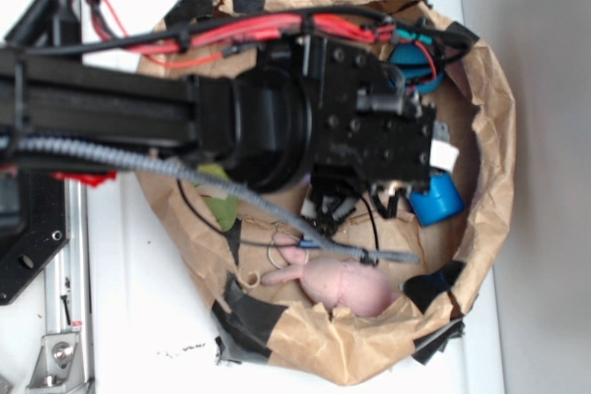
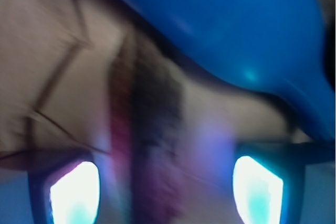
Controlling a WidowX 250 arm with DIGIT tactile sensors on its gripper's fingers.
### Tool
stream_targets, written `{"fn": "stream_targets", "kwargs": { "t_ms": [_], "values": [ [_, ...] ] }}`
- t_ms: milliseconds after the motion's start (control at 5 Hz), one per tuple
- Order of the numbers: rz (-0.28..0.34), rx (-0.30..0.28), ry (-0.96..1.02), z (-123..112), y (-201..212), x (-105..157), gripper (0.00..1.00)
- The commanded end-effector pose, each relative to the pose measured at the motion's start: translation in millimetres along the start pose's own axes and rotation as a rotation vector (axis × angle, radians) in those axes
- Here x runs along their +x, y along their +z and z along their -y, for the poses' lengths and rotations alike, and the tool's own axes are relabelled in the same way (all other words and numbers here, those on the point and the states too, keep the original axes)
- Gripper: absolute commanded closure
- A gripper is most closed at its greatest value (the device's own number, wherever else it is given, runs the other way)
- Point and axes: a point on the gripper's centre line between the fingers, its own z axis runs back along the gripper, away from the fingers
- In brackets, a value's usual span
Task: Grab the wood chip.
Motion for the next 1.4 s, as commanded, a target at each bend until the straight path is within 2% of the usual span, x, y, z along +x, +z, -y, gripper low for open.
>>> {"fn": "stream_targets", "kwargs": {
  "t_ms": [0,200,400,600,800,1000,1200],
  "values": [
    [0.011,0.022,0.024,-24.3,7.9,-4.6,0.0],
    [0.0,0.034,0.038,-28.0,1.8,-1.3,0.0],
    [0.001,0.043,0.027,-20.9,-3.1,5.6,0.0],
    [0.085,0.003,-0.08,4.3,2.4,25.4,0.0],
    [0.107,0.019,-0.118,20.9,10.3,39.1,0.0],
    [0.114,0.033,-0.078,13.4,10.2,45.7,1.0],
    [0.089,0.028,-0.058,9.4,4.4,43.2,1.0]
  ]
}}
